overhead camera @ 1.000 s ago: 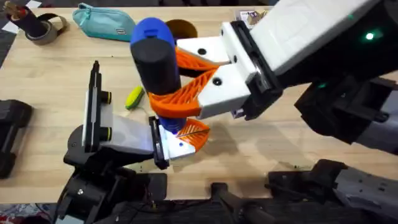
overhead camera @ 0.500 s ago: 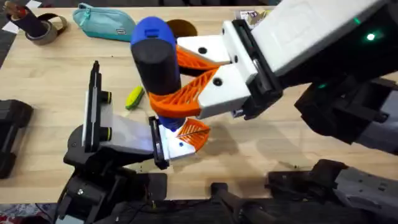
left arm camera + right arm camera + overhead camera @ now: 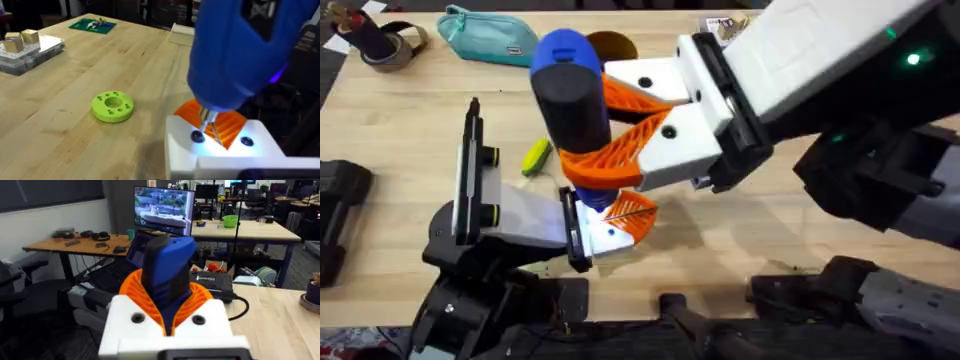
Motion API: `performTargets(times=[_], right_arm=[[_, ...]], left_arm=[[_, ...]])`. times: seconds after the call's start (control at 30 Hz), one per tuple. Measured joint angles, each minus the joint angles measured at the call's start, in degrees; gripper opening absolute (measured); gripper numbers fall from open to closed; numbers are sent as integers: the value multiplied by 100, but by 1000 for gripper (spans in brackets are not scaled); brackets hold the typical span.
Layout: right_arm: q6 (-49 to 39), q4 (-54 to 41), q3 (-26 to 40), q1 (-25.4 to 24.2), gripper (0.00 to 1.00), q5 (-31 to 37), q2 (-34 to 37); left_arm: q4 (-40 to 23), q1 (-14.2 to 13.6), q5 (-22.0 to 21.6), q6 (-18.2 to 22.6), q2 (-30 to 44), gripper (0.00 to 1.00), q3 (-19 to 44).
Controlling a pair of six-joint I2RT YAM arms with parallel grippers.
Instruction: Pick up the gripper from the table and insert it into the empty holder that is missing its gripper. Then pick up a screw, insert it into the mounting hole, and use the screwdriver to tighten it. Finally, clean up the table by picking up the vegetable and placing it into the bucket.
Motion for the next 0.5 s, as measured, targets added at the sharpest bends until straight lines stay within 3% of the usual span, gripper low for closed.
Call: performTargets(times=[0.5], right_arm=[[-99,-99,-2,0,40,2,0]], left_arm=[[0,0,0,0,-2,13,0]])
